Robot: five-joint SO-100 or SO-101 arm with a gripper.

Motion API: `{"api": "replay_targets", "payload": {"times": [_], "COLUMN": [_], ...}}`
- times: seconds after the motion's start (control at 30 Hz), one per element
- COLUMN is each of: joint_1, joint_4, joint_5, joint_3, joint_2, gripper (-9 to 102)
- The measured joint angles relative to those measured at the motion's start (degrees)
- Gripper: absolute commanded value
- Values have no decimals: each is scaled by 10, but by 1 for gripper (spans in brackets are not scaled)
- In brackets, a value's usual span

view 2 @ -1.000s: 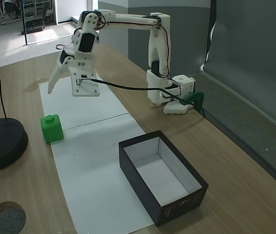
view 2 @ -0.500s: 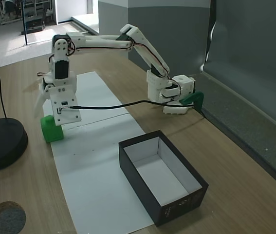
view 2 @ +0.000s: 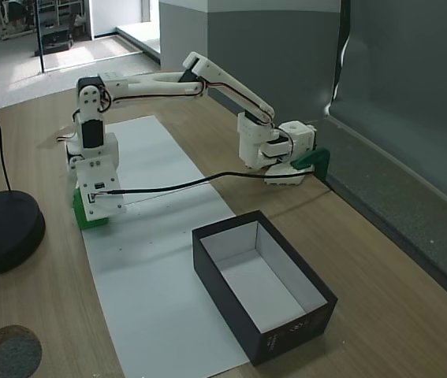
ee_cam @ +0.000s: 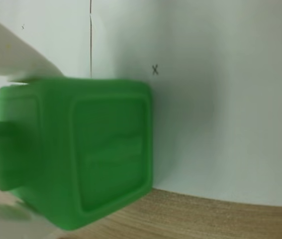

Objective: Grab a green square and put it in the box.

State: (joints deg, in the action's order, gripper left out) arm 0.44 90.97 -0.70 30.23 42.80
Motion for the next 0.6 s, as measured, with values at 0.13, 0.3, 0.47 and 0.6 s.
{"api": "replay_targets", "payload": {"times": [0.13, 0.3, 0.47, 0.6], "joint_1": [0, -3, -47, -127], "joint_4": [6, 76, 83, 84], "joint_5": [0, 18, 64, 79], "joint_3": [-5, -87, -147, -126], "joint_2": [0, 25, 198, 378], "gripper": [8, 8, 8, 8]}}
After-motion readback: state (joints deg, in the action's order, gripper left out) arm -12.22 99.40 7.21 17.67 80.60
